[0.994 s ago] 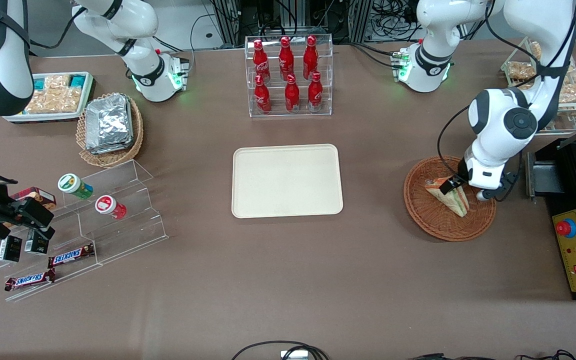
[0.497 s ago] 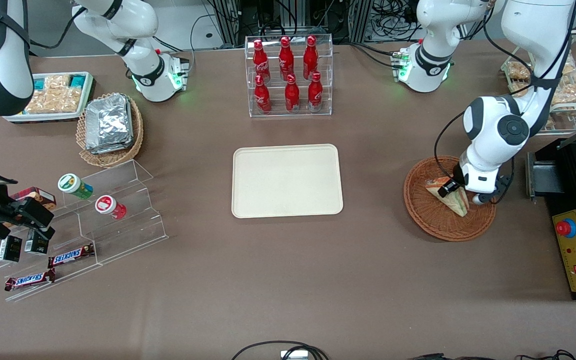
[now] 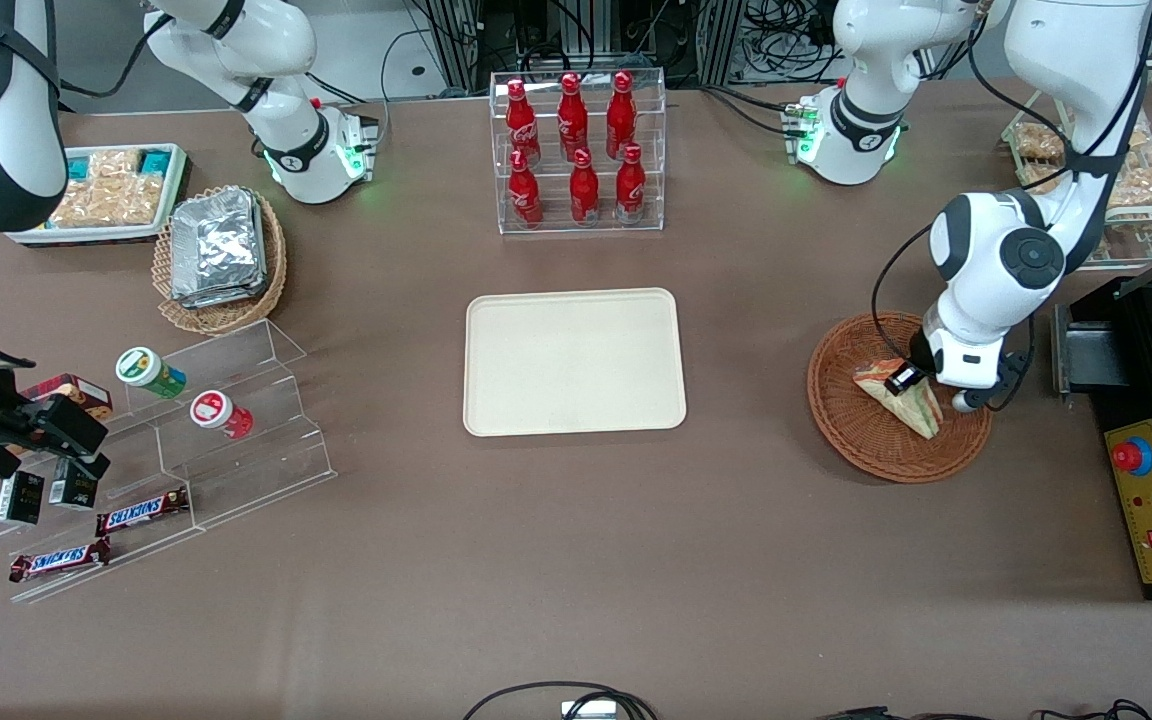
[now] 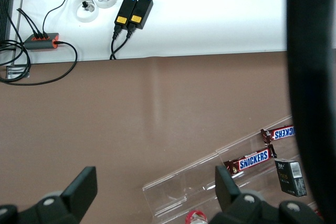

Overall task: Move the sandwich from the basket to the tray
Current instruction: 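Lower the open left gripper around the sandwich and close it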

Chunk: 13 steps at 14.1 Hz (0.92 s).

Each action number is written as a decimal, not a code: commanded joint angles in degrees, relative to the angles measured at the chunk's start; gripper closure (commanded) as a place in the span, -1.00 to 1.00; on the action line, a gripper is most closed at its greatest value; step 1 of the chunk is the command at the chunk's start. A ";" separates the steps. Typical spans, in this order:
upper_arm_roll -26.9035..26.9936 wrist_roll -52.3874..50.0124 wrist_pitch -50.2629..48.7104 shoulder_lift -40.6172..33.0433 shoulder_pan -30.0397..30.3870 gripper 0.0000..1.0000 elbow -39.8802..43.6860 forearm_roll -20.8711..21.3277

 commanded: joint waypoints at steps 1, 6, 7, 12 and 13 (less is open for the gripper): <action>-0.24 3.08 -4.60 -3.53 0.20 1.00 0.85 0.57; -1.02 8.54 -22.42 -5.30 -0.50 1.00 11.46 0.57; -2.24 9.42 -27.25 -4.86 -0.50 1.00 14.71 0.48; -9.01 14.43 -31.17 -4.25 -0.50 1.00 18.69 0.74; -11.03 14.35 -30.99 -4.24 -0.59 1.00 18.96 2.14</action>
